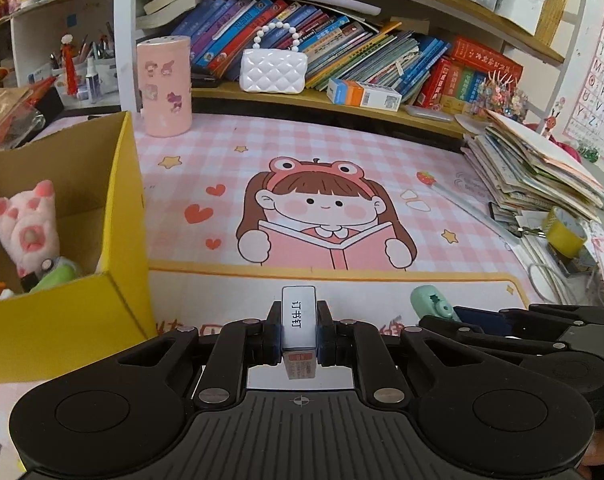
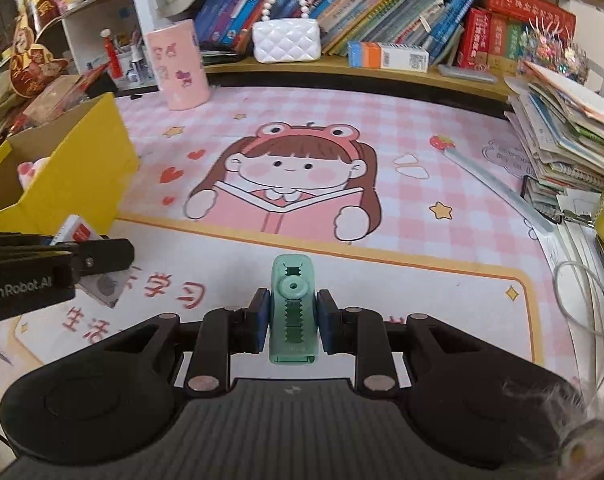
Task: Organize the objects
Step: 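Carry the mint-green stapler and white stamp over the yellow box with both tools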
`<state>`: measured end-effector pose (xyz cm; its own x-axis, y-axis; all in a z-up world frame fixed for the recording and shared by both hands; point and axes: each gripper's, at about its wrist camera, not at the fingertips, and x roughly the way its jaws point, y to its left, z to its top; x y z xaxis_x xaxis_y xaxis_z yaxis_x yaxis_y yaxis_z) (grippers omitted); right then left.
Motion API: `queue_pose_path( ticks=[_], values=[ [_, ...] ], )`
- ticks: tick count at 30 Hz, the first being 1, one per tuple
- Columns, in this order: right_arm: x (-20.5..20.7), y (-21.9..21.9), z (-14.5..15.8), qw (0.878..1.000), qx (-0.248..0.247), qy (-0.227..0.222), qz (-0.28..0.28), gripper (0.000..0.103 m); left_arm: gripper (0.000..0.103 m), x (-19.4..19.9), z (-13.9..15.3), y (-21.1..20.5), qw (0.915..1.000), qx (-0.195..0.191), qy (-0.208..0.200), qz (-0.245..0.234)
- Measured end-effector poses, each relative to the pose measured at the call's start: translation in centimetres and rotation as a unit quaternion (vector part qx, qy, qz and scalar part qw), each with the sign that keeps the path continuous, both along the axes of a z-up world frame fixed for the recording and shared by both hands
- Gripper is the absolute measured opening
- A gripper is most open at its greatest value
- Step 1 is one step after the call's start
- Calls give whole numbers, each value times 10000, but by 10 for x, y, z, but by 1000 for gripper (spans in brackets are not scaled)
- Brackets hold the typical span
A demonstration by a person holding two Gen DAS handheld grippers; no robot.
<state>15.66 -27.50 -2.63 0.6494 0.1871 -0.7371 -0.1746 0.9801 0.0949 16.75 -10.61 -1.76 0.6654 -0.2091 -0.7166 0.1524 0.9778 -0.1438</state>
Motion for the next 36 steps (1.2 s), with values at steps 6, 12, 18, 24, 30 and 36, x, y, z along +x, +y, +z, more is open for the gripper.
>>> queue_pose_path(
  ticks=[6,12,18,24,30,36],
  values=[
    [-22,14,4,10000,-37,-36,-63,24,13,-19,2,17,9999,-100,-28,-36],
    [-47,34,8,9999,-112,-69,-91,24,13,-43,1,35,9998,-153,-3,-83],
    [-78,60,9,9998,-190,-20,-17,24,13,-70,-1,60,9997,-216,93,-20],
    [-107,91,10,9996,-245,-22,108,24,13,-99,-2,90,9996,-267,107,78],
    [-131,122,10,9993,-265,-52,249,24,13,-122,0,119,9994,-286,54,168],
    [-148,154,11,9985,-246,-110,481,24,13,-142,3,149,9991,-276,-8,312]
  ],
)
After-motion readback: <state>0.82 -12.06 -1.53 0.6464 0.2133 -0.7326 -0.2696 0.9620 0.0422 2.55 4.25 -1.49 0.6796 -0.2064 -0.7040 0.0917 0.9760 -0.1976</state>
